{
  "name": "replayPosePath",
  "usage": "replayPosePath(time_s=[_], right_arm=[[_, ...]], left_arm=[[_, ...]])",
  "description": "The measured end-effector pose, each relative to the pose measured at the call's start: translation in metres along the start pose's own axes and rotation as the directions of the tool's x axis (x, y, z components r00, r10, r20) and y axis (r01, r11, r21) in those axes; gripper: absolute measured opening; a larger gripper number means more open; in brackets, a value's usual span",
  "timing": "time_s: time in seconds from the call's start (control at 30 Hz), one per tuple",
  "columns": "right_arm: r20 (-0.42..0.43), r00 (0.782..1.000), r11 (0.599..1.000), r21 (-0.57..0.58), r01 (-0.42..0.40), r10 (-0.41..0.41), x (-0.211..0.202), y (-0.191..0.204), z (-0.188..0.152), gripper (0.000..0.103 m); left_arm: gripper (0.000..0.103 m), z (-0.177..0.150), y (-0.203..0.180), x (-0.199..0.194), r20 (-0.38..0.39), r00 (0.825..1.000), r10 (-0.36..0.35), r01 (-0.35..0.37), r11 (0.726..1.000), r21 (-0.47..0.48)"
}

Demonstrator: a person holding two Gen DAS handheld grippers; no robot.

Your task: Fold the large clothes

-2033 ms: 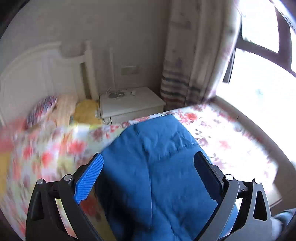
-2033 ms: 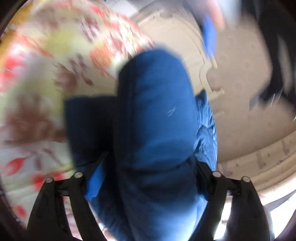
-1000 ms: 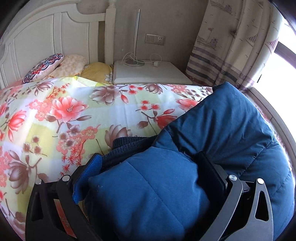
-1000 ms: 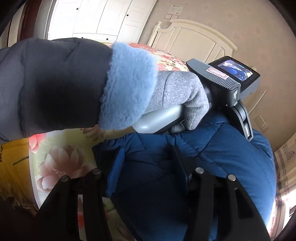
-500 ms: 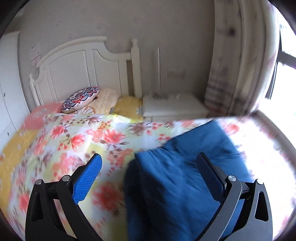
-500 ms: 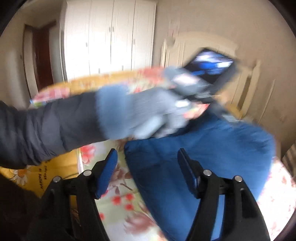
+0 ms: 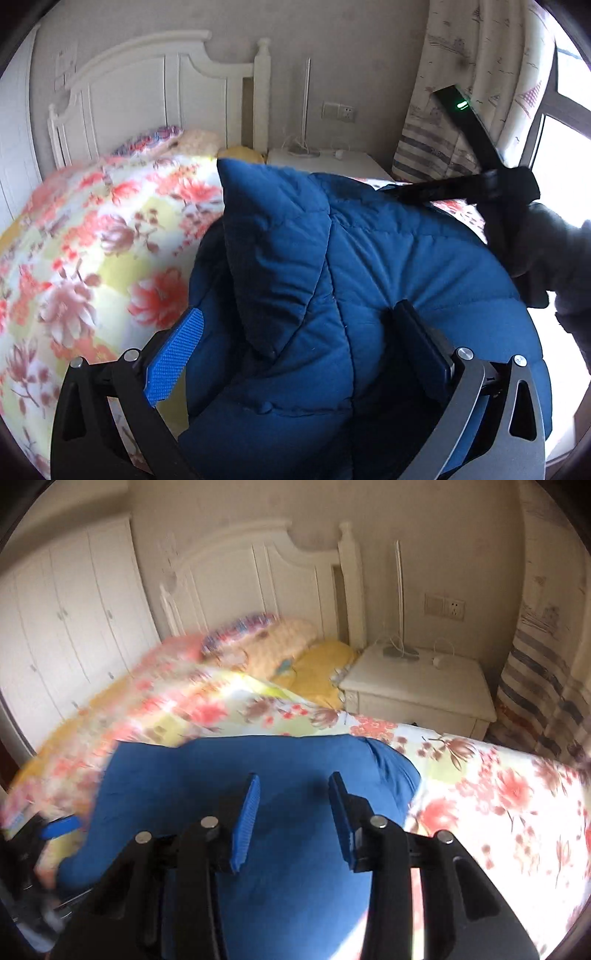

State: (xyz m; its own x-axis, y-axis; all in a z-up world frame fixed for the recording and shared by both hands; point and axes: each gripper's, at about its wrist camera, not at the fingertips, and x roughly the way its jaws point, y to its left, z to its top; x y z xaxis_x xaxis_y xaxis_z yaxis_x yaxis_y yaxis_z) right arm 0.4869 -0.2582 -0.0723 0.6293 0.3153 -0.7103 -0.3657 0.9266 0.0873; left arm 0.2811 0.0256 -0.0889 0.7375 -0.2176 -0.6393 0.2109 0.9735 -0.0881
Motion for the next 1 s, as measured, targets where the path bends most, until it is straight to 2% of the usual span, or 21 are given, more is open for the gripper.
replayPosePath(time_s=[0.03, 0.17, 0.27, 0.33, 0.4, 0.43, 0.47, 0.53, 0.6, 0.67, 0.77, 0.83, 0.93, 1.0], right_arm=[[-0.098, 0.995, 1.000, -0.008, -0.013, 0.012, 0.030, 0.003, 0.003, 0.039], [-0.192, 0.976, 0.988, -0.131, 0.078, -0.103, 0.043, 0.029, 0.011, 0.039], [-0.141, 0.983, 0.984, -0.147, 0.096, -0.117, 0.028, 0.039, 0.019, 0.043], [-0.107, 0.988, 0.986, -0.134, 0.097, -0.112, 0.022, 0.042, 0.027, 0.051], [-0.163, 0.978, 0.981, -0.164, 0.100, -0.127, 0.043, 0.049, 0.023, 0.052], [-0.236, 0.963, 0.979, -0.186, 0.084, -0.128, 0.064, 0.051, 0.015, 0.052], [-0.263, 0.957, 0.981, -0.178, 0.077, -0.122, 0.075, 0.051, 0.012, 0.052], [-0.281, 0.953, 0.985, -0.160, 0.070, -0.114, 0.079, 0.049, 0.016, 0.052], [-0.285, 0.949, 0.978, -0.190, 0.084, -0.137, 0.076, 0.054, 0.020, 0.052], [-0.244, 0.953, 0.968, -0.220, 0.125, -0.178, 0.062, 0.063, 0.030, 0.052], [-0.133, 0.987, 0.984, -0.168, 0.062, -0.085, 0.033, 0.082, 0.049, 0.052], [-0.096, 0.995, 0.972, -0.234, -0.002, -0.021, 0.022, 0.113, 0.058, 0.052], [-0.154, 0.988, 0.922, -0.380, -0.072, 0.014, 0.039, 0.162, 0.054, 0.053], [-0.230, 0.973, 0.897, -0.435, -0.081, -0.024, 0.066, 0.180, 0.044, 0.053]], left_arm=[[0.099, 0.001, 0.002, 0.002, -0.009, 1.000, -0.008, 0.008, 1.000, -0.008], [0.099, -0.003, 0.001, 0.005, -0.009, 1.000, -0.014, 0.014, 1.000, -0.014], [0.099, -0.007, 0.000, 0.005, 0.002, 1.000, -0.005, 0.005, 1.000, -0.016], [0.099, -0.007, 0.003, 0.005, 0.003, 1.000, -0.013, 0.013, 1.000, -0.028], [0.099, -0.006, 0.005, 0.007, 0.000, 1.000, -0.018, 0.018, 0.999, -0.042], [0.099, -0.007, 0.006, 0.006, 0.000, 1.000, -0.018, 0.018, 0.999, -0.045], [0.099, -0.008, 0.008, 0.007, 0.000, 1.000, -0.024, 0.024, 0.998, -0.051], [0.099, -0.009, 0.009, 0.008, 0.001, 0.999, -0.035, 0.035, 0.998, -0.056], [0.099, -0.011, 0.009, 0.007, 0.004, 0.999, -0.044, 0.044, 0.997, -0.059], [0.099, -0.011, 0.009, 0.007, 0.006, 0.999, -0.051, 0.051, 0.997, -0.062], [0.099, -0.012, 0.008, 0.006, 0.004, 0.998, -0.058, 0.058, 0.996, -0.067], [0.099, -0.011, 0.008, 0.006, 0.004, 0.998, -0.059, 0.060, 0.996, -0.069], [0.099, -0.012, 0.009, 0.006, 0.005, 0.998, -0.059, 0.059, 0.995, -0.077], [0.099, -0.012, 0.011, 0.006, -0.001, 0.999, -0.050, 0.050, 0.995, -0.088]])
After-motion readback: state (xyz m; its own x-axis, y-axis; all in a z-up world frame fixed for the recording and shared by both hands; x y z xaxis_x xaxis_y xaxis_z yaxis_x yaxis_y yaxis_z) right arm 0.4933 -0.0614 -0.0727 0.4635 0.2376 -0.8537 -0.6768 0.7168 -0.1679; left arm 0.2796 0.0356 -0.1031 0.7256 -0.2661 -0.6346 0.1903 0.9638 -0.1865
